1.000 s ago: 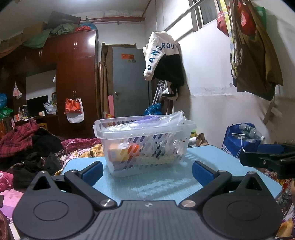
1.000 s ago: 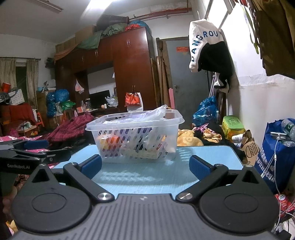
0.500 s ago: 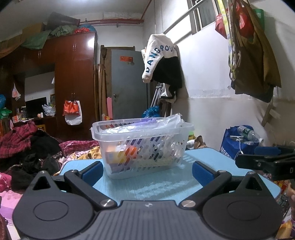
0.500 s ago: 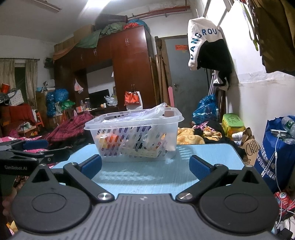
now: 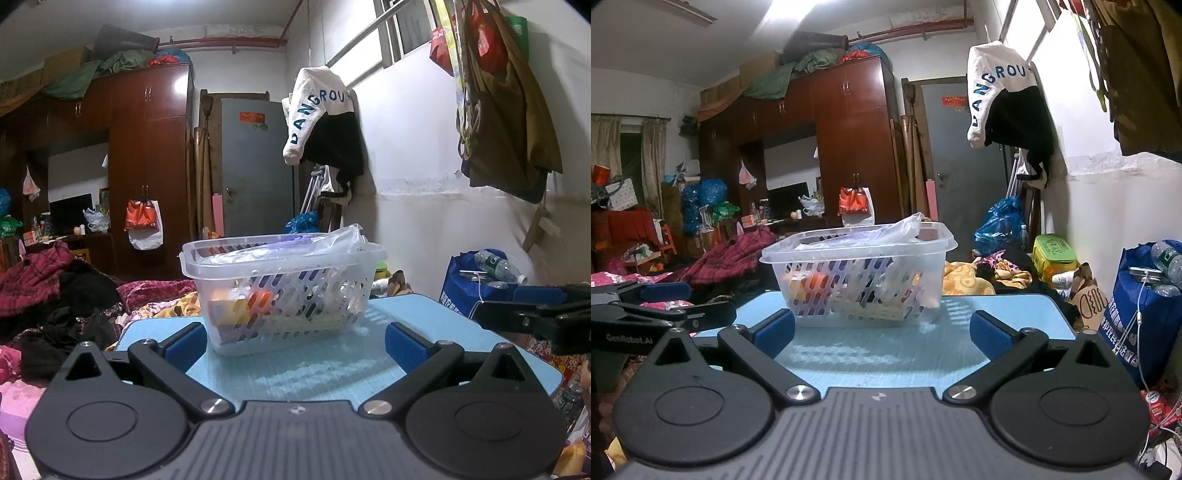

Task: Organize objects

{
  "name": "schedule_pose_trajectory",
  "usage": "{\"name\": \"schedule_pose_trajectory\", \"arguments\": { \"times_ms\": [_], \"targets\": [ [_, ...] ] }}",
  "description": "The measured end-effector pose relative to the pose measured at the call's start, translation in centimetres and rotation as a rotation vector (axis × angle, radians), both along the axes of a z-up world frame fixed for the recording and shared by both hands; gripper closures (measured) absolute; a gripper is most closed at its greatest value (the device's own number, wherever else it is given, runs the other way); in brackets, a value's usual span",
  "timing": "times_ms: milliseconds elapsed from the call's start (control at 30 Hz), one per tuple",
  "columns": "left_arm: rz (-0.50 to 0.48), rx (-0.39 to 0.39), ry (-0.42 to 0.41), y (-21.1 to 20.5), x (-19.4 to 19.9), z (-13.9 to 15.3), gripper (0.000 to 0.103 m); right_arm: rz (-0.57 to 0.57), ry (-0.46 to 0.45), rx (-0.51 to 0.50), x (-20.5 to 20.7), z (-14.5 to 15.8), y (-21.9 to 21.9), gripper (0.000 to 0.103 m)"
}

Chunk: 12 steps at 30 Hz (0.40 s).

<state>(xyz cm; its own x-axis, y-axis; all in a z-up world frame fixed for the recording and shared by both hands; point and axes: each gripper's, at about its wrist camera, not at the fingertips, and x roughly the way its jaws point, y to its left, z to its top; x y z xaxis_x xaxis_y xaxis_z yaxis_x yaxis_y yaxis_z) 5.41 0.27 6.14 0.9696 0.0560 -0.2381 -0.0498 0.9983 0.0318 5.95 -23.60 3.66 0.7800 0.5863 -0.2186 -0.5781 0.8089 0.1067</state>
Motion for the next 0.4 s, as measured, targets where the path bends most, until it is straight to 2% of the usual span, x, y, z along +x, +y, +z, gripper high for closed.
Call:
{"name": "schedule_pose_trajectory", "arguments": {
  "times_ms": [400],
  "targets": [
    [0.002, -0.002, -0.028, -0.17, -0.08, -0.23, 0.0, -0.002, 0.0, -0.001, -0.18, -0.07, 0.11, 0.0]
  ]
}}
